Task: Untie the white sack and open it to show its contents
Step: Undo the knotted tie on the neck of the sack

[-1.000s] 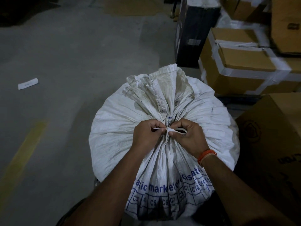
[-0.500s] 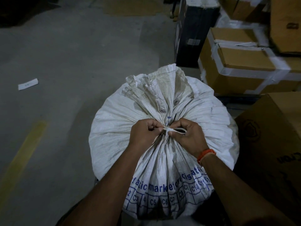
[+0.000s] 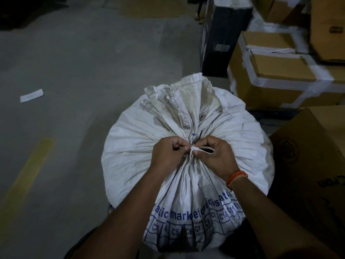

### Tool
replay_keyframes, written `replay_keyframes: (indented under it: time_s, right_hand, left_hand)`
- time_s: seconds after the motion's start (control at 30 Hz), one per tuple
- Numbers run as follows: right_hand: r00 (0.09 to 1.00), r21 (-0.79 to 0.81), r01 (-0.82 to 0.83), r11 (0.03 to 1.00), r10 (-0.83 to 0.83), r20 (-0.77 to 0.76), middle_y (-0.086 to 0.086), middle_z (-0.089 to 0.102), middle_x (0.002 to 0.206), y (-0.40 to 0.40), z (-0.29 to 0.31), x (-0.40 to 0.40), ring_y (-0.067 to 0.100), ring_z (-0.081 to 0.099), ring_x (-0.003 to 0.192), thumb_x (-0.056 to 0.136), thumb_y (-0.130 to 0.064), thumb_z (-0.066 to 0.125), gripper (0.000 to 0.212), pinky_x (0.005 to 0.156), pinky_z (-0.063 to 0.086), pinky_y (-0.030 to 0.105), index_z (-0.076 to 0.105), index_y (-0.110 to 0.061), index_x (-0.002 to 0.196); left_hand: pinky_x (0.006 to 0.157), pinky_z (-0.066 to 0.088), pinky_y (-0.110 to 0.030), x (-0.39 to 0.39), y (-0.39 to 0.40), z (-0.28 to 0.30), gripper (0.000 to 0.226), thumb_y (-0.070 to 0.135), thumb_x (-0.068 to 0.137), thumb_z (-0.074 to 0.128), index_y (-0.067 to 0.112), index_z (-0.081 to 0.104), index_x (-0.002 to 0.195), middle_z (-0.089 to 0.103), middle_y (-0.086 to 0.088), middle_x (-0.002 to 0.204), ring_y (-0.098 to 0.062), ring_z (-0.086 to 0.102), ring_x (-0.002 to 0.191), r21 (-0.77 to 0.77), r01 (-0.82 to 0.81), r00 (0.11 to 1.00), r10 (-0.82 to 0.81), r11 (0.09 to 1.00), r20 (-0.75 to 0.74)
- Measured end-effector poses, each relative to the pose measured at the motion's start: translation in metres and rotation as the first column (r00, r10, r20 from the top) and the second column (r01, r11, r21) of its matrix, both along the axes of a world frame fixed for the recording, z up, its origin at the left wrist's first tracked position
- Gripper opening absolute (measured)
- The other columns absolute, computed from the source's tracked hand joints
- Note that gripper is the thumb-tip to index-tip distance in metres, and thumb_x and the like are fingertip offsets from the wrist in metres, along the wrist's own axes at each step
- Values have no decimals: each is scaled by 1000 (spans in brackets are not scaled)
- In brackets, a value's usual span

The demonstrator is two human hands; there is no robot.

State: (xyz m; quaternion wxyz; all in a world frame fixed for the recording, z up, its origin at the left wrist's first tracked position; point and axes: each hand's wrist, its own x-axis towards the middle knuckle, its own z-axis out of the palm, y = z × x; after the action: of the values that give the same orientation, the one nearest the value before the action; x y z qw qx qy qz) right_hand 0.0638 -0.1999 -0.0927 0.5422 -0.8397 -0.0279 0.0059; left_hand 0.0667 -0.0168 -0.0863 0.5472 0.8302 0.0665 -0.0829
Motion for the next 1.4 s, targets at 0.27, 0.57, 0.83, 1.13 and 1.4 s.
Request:
replay_keyframes:
  time_s: [0.27,0.57,0.83,1.13,1.4]
  right_hand:
    - [1000,-3,11,1000,-11,5,-9,75,84,1,2,-1,2,70,82,76,-10,85,17,74,56,17,75,-22,82]
    - [1000,-5,9,1000,-9,10,-8,75,84,1,2,0,1,70,82,78,-13,85,13,74,54,13,75,-20,83]
    - [1000,11,5,1000,-5,3,-7,76,84,0,1,-1,1,70,81,77,-11,84,14,72,53,13,75,-19,84]
    - [1000,14,11,1000,-11,-8,-8,76,83,0,2,-1,3,71,81,77,-11,85,15,73,55,17,75,-20,83]
    - [1000,9,2,1000,-1,-10,-9,76,86,0,2,1,2,71,83,77,-10,84,15,76,55,17,75,-19,85]
  left_hand:
    - [86,61,-52,0,11,0,11,28,81,81,38,80,84,78,9,74,-15,76,79,-5,-6,1000,6,1000,7]
    - [86,62,-45,1,3,-2,4,21,84,82,24,83,84,80,8,77,-12,76,81,23,-19,1000,19,1000,18]
    - [86,62,-47,0,-1,-2,4,22,85,81,25,83,86,80,6,78,-14,77,82,9,-15,1000,15,1000,-2]
    - [87,63,-49,0,6,-3,8,25,82,83,32,82,81,80,8,78,-15,77,81,11,-43,999,43,999,-24]
    - [85,63,-41,-1,-4,2,6,22,86,80,27,83,84,79,10,77,-10,76,81,47,-27,999,28,999,-18]
